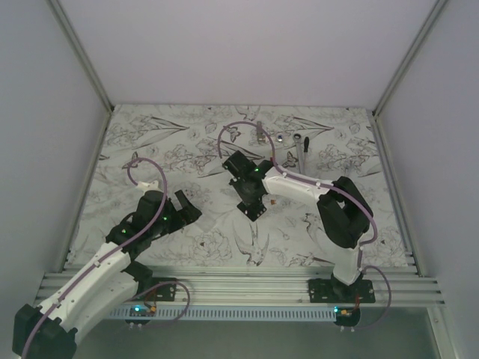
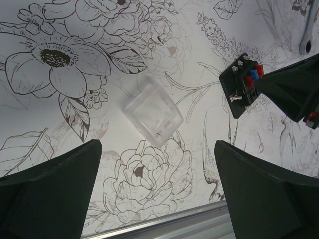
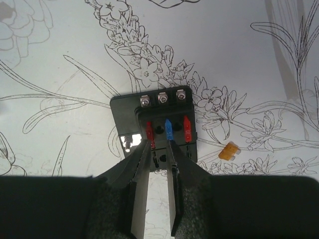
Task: Snap on the fuse box
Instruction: Install the fuse at the fuse box base.
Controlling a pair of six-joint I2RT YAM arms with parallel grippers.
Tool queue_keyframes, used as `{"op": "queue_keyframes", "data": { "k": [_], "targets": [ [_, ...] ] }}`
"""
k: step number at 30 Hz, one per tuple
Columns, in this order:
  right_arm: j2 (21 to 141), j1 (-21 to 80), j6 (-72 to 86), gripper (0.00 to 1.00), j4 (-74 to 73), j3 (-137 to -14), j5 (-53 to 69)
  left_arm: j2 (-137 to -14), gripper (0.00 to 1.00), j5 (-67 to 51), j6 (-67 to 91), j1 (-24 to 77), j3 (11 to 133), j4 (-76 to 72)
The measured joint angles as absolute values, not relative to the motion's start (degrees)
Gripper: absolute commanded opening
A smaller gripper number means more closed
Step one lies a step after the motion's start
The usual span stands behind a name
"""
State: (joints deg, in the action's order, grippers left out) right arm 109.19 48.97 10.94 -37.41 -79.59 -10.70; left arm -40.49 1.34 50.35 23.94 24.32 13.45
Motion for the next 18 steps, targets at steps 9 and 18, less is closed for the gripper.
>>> {"op": "queue_keyframes", "data": {
  "k": [9, 18],
  "targets": [
    [109.19, 48.58, 10.68, 0.21, -35.99, -79.22, -8.36, -40.49, 1.0, 1.34, 50.37, 23.94, 24.32, 13.45],
    [109.19, 48.36, 10.7, 0.18, -35.24, -79.05, -7.77, -40.49, 1.0, 1.3, 50.39, 23.94, 24.32, 13.45]
  ]
}}
